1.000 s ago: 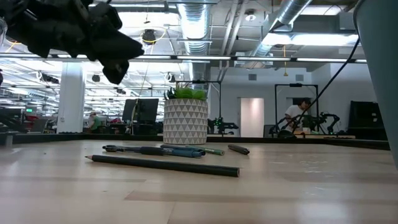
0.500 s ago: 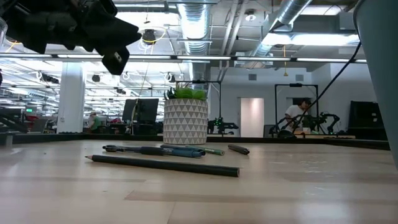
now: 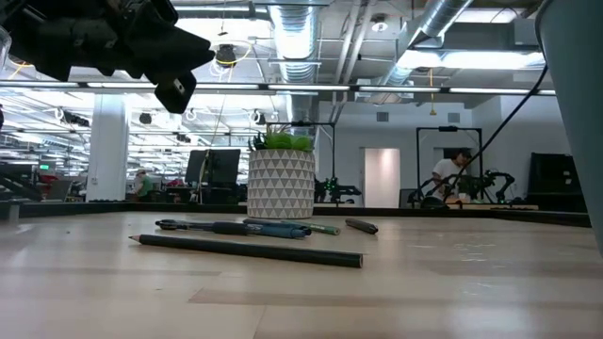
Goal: Sort pens & pencils
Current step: Put the orange pencil into the blue bin
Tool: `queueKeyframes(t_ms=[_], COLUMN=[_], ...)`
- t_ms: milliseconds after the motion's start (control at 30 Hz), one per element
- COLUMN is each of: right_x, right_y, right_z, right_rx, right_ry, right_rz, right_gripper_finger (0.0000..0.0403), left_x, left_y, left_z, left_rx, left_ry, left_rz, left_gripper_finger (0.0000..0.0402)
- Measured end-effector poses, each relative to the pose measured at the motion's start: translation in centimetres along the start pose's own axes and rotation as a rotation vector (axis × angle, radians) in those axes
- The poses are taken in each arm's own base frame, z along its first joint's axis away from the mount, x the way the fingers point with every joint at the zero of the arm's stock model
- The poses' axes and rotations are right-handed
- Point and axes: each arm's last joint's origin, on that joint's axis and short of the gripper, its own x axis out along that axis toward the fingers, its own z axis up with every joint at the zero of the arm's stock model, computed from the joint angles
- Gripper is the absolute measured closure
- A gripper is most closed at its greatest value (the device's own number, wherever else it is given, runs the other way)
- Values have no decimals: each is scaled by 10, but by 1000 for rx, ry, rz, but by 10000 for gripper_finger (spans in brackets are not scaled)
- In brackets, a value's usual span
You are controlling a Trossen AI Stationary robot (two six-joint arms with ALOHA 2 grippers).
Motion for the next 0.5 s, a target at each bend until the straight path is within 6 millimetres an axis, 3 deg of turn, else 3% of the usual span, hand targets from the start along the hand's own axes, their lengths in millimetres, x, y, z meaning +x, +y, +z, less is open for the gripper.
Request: queueKeyframes(t_ms=[500], right_x=[44], right_y=[-17], right_z=[-56], right_rx=[150], right_ry=[63], right_rz=[-72], right_gripper_finger=[360], left_x=[0], left_y=[0], left_z=[0], left_rx=[-1], left_ry=[2], left_rz=[0], left_gripper_finger=[356])
